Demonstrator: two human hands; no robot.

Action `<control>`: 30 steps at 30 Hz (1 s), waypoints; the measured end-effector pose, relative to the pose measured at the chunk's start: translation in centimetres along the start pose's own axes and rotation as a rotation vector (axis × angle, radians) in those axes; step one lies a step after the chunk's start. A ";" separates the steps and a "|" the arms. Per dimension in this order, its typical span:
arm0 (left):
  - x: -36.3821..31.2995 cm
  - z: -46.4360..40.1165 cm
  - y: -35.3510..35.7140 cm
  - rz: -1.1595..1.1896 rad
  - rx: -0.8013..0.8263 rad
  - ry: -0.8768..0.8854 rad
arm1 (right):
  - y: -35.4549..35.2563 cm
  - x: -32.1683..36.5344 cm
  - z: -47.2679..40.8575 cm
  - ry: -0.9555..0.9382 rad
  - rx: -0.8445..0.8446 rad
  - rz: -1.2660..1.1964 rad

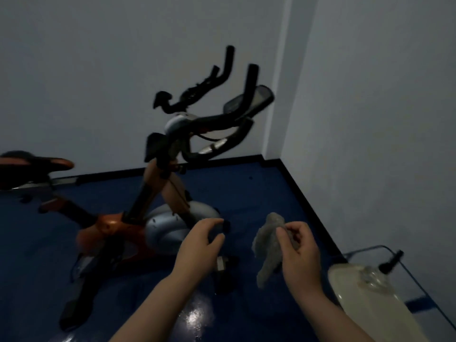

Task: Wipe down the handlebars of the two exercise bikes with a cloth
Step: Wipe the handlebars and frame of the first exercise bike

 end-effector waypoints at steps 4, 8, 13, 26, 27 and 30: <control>1.7 -1.4 -6.8 0.001 -0.040 0.016 | 6.2 3.8 0.1 -0.011 0.004 -0.037; 2.9 -3.3 -12.5 0.014 -0.062 0.087 | 11.4 7.0 -0.3 -0.009 -0.014 -0.090; 3.5 -5.5 -18.0 0.044 -0.094 0.137 | 15.8 10.6 -1.4 -0.022 -0.053 -0.152; 3.9 -15.1 -21.9 0.152 -0.151 0.119 | 22.3 14.5 -9.7 -0.080 -0.050 -0.235; 3.9 -16.1 -22.1 0.152 -0.157 0.115 | 22.7 14.6 -10.5 -0.092 -0.057 -0.230; 4.1 -18.5 -22.6 0.187 -0.203 0.099 | 24.2 15.9 -13.1 -0.187 -0.071 -0.208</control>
Point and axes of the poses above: each hand's wrist, its own z-axis away from the middle knuckle, its own y-axis out of the palm, x = y × z, the point moved 5 cm from there along -z, towards the middle knuckle, and after that the axes turned 8 degrees about z, right-handed, at the moved point
